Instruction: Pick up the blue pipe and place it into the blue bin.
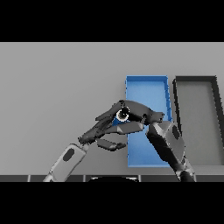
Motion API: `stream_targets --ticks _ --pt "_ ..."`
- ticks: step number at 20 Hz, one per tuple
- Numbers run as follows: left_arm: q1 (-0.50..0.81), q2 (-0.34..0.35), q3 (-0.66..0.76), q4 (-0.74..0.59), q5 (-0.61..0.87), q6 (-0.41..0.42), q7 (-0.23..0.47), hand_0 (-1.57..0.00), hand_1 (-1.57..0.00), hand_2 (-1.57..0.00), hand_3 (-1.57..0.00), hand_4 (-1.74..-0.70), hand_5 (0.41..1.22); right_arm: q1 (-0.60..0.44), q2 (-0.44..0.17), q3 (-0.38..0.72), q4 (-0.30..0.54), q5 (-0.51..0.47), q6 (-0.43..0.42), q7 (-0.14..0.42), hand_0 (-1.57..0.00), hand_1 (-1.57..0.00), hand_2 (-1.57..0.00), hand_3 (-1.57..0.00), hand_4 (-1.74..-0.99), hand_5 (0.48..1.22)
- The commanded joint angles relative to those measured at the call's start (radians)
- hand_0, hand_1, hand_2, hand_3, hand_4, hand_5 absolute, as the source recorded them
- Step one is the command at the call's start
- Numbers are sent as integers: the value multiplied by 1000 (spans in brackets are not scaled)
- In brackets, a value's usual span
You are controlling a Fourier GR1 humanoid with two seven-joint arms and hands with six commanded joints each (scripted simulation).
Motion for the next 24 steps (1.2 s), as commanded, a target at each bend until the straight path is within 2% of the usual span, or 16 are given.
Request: stream_targets --ticks 1,3,6,7,9,11,12,13,17,20,23,24 --pt "5 -1 -4 -4 -2 1 2 -1 -1 -1 -1 -920 503 -38 -18 -31 7 -49 -40 15 -1571 -1571 -1571 -1571 -1689 1171" --pt "16 7 -5 -20 0 0 9 0 0 0 0 -917 503 -142 -54 -95 46 -136 -91 9 -1571 -1571 -1571 -1571 -1707 1141" --pt "24 18 -7 -34 -5 1 0 0 0 0 0 -908 502 -267 -105 -165 127 -109 -125 -57 -1571 -1571 -1571 -1571 -1724 1117" --pt "29 26 -2 -38 -3 0 -16 0 0 1 0 -907 499 -296 -132 -192 151 -105 -147 -59 -1571 -1571 -1571 -1571 -1727 1113" --pt "32 23 -8 -47 3 -6 -2 1 1 1 1 -906 492 -355 -175 -236 244 -48 -179 -87 -1571 -1571 -1571 -1571 -1732 1117" --pt "35 37 6 -44 15 -13 -10 1 1 1 1 -907 491 -365 -207 -271 336 -14 -196 -84 -1571 -1571 -1571 -1571 -1735 1131" --pt "40 44 8 -44 17 -19 -24 1 1 1 1 -911 490 -361 -226 -279 384 22 -188 -80 -1571 -1571 -1571 -1571 -1736 1135" --pt "27 30 9 -36 17 -13 -11 1 1 1 1 -911 487 -344 -243 -287 416 47 -176 -76 -1571 -1571 -1571 -1571 -1737 1135" --pt "23 27 9 -26 4 -4 1 1 1 1 1 -898 489 -233 -248 -313 519 109 -187 -55 -1571 -1571 -1571 -1571 -1740 1117" --pt "22 23 12 -36 22 -10 12 1 1 1 1 -893 478 -118 -229 -288 497 157 -215 -8 -1571 -1571 -1571 -1571 -1740 1121" --pt "30 36 19 -39 25 -14 -5 1 1 1 1 -887 470 -10 -209 -272 489 191 -253 30 -1571 -1571 -1571 -1571 -1741 1120" --pt "43 30 11 -43 21 -8 -10 1 1 1 1 -887 466 17 -225 -252 505 186 -264 30 -1571 -1571 -1571 -1571 -1741 1120"
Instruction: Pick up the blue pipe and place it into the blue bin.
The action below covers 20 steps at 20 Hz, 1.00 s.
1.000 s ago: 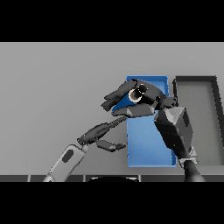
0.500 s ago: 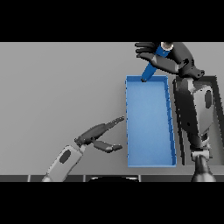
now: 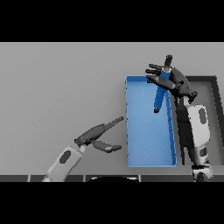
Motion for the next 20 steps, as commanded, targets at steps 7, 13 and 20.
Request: stream_targets --ticks 7,13,20 --pt "-9 -5 -2 3 -1 0 14 1 1 1 1 -885 457 123 -140 264 80 -103 -68 0 -1571 -1571 -1571 -1330 -1599 1110" --pt "-12 -7 0 -2 0 4 35 1 1 1 1 -888 453 18 -314 642 168 -409 -193 0 -534 -477 -456 -367 -1285 1141" --pt "-1 -3 0 6 -3 5 9 1 1 1 1 -899 450 -15 -352 791 170 -236 -149 -59 -111 -99 -95 -76 -1125 821"
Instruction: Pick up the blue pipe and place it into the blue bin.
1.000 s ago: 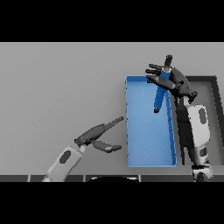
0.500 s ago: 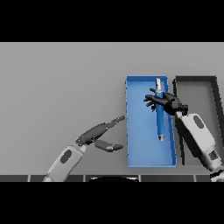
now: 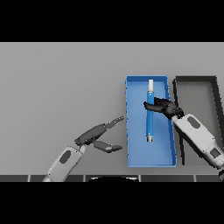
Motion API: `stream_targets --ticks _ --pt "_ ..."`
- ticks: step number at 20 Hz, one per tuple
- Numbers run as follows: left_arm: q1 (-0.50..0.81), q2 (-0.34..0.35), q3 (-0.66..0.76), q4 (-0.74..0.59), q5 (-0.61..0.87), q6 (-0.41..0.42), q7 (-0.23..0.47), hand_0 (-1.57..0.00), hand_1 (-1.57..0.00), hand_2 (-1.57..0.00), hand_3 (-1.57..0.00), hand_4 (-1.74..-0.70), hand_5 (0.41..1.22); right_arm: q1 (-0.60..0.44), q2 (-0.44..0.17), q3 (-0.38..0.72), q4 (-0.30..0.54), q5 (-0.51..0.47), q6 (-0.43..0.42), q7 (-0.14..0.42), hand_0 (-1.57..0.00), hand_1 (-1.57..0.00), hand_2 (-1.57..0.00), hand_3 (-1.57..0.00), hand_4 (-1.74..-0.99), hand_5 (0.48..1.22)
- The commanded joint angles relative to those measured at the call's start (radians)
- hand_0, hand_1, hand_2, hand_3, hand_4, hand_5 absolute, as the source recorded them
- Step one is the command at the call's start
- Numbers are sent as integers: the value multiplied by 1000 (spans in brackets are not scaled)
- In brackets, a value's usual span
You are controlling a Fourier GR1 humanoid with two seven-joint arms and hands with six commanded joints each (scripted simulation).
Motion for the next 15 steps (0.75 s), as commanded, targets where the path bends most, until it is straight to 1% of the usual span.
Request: stream_targets --ticks 1,2,3,4,5,6,7,8,9,10,11,13,14,15 --pt "-4 -7 -3 1 -1 2 12 1 1 1 1 -901 453 -8 8 7 17 15 10 -9 -89 -79 -76 -61 -1126 794" --pt "-8 -10 1 4 5 1 14 1 1 1 1 -905 455 -9 18 2 35 18 1 -26 -71 -63 -60 -48 -1125 764" --pt "-2 -7 0 1 3 1 4 1 1 1 1 -909 457 -13 26 5 43 22 -4 -23 -56 -50 -48 -39 -1124 738" --pt "-9 -11 2 13 4 0 12 1 1 1 1 -912 458 -19 23 11 43 35 -15 -11 -45 -40 -38 -31 -1124 717" --pt "-15 -12 6 5 10 -1 17 1 1 1 1 -914 459 -23 27 9 45 36 -24 -10 -36 -32 -30 -24 -1122 705" --pt "-12 -13 -1 12 0 2 15 1 1 1 1 -914 460 -19 25 3 46 31 -20 -27 -28 -25 -24 -19 -1120 702" --pt "-18 -18 -1 21 -2 2 9 1 1 1 1 -915 462 -23 18 -6 45 23 -12 -33 -23 -20 -19 -15 -1119 695" --pt "-10 -8 2 5 5 -3 1 1 1 1 1 -916 464 -8 13 -2 32 21 -10 -38 -18 -16 -15 -12 -1123 689" --pt "-15 -5 10 9 18 -10 10 1 1 1 1 -920 465 -13 17 -2 42 20 -5 -28 -14 -12 -12 -9 -1127 680" --pt "-17 -17 3 10 13 -3 25 1 1 1 1 -922 466 -19 13 -5 43 17 1 -22 -11 -10 -9 -7 -1132 675" --pt "-21 -18 8 25 10 -1 24 1 1 1 1 -920 464 -19 22 -3 58 21 8 -37 -9 -8 -7 -6 -1129 672" --pt "-21 -20 9 32 12 -3 3 1 1 1 1 -920 467 -16 19 -3 55 16 17 -32 -9 -8 -7 -6 -1129 674" --pt "-13 -18 4 38 6 -4 -8 1 1 1 1 -920 469 -9 15 -6 47 12 25 -50 -9 -8 -7 -6 -1129 678" --pt "-16 -24 2 45 0 1 -3 1 1 1 1 -920 468 -18 23 -8 59 11 26 -50 -9 -8 -7 -6 -1129 677"
